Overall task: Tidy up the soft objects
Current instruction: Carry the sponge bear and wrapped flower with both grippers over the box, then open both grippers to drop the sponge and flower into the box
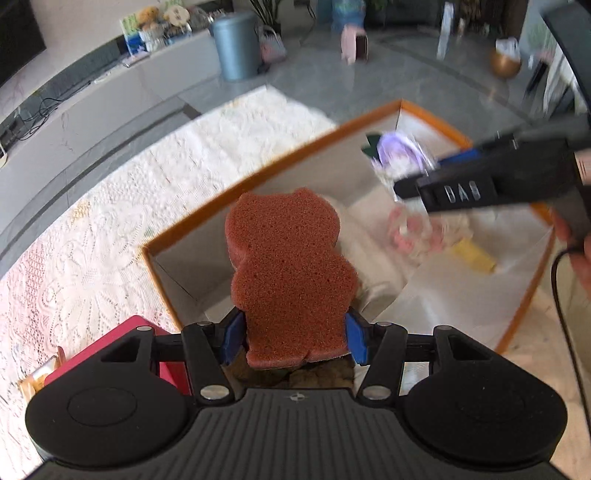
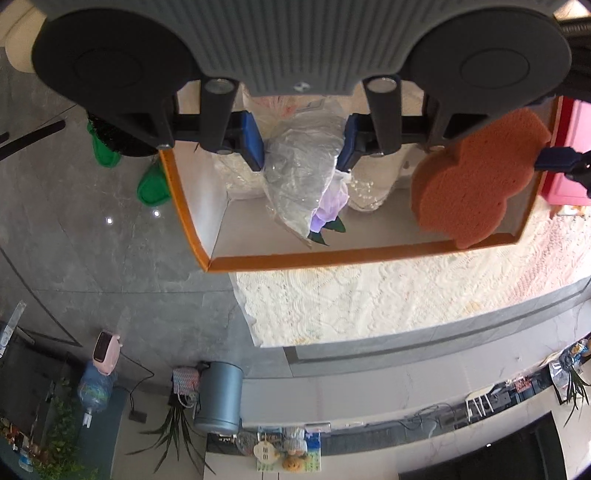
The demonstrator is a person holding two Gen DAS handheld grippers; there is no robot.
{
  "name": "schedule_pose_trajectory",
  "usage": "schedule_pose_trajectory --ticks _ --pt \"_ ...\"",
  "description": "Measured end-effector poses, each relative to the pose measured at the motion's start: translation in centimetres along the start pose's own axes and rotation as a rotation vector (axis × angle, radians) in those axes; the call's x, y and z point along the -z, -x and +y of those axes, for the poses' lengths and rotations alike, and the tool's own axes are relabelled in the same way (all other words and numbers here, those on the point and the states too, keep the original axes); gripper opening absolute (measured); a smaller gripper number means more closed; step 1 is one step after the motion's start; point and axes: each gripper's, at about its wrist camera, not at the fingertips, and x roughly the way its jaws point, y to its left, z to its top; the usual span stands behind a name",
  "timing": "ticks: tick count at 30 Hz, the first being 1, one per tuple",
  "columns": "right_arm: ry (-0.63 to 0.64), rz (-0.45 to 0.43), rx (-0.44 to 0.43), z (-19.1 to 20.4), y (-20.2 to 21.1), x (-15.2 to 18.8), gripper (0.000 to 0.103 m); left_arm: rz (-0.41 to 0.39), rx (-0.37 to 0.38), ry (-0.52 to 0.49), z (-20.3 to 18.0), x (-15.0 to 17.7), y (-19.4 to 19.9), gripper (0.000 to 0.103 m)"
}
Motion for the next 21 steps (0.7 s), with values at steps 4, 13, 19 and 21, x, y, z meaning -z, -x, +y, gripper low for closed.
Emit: schedule_pose_trajectory --ticks 4,13,19,21 --pt "-0.004 0.008 -0.007 -0.1 -1.8 -0.6 0.044 0.037 0.008 -0.005 -0.4 -0.4 -1.7 0.064" --pt "0.06 0.04 -0.034 1.3 -3.9 -0.7 0.048 0.013 0.007 -0.02 -0.8 -0.3 -1.7 0.08" --pt "0.059 0.013 -0.033 1.9 -2.3 -0.9 0.065 -0.046 -0.025 -0.054 -1.4 -0.4 -0.4 0.09" --pt "0.063 0.003 -0.033 2.1 -1.3 -0.9 0.066 -0.076 -0.03 -0.049 -1.5 -0.2 0.5 0.09"
